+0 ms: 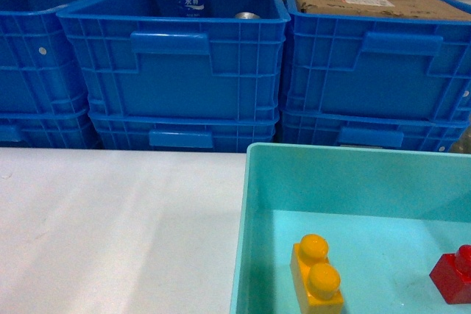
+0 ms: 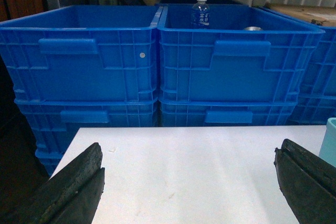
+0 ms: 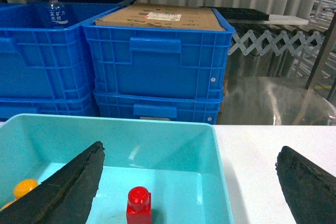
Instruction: Pick red block from blue box to shelf
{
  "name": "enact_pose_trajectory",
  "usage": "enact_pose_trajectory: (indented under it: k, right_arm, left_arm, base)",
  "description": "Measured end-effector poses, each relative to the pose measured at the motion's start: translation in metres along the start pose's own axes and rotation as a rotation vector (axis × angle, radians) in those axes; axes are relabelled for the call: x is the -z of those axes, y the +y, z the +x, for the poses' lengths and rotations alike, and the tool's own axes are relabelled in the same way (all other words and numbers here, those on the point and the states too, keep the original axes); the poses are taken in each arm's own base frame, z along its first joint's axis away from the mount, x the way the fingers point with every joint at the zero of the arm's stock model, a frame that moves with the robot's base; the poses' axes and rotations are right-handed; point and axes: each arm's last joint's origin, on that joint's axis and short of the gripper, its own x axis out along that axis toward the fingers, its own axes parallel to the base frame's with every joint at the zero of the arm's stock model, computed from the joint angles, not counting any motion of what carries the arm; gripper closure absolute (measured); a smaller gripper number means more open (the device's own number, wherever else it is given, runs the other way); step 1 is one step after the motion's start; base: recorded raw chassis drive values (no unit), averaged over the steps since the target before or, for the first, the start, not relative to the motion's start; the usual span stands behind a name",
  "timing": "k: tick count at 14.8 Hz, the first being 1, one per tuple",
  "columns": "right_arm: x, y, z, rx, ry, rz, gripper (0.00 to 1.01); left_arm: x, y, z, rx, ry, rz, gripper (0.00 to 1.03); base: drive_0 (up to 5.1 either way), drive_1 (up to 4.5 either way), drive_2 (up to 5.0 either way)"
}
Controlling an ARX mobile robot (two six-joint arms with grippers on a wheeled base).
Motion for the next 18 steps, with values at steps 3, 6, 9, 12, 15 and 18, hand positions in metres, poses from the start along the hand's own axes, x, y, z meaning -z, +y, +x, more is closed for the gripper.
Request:
enact_pose_trajectory:
  k: [3,6,9,12,15,18]
  right_arm:
    - [0.0,0.0,0.0,0.0,0.0,0.0,0.03]
    - [0.0,0.0,0.0,0.0,0.0,0.0,0.03]
    - [0.0,0.0,0.0,0.0,0.0,0.0,0.03]
    - [0.0,0.0,0.0,0.0,0.0,0.0,0.03]
    - [0.0,0.0,0.0,0.0,0.0,0.0,0.03]
    - [0.0,0.0,0.0,0.0,0.0,0.0,0.03]
  left_arm:
    - [0.0,0.0,0.0,0.0,0.0,0.0,0.05]
    - [0.0,0.0,0.0,0.0,0.0,0.0,0.05]
    - [0.0,0.0,0.0,0.0,0.0,0.0,0.05]
    - [0.0,0.0,0.0,0.0,0.0,0.0,0.05]
    - [0.0,0.0,0.0,0.0,0.0,0.0,0.05]
    - [0.0,0.0,0.0,0.0,0.0,0.0,0.05]
  base:
    - [0.0,0.0,0.0]
    - [0.0,0.0,0.0]
    - [0.0,0.0,0.0]
    - [0.0,0.0,0.0]
    - [0.0,0.0,0.0]
    - [0.0,0.0,0.0]
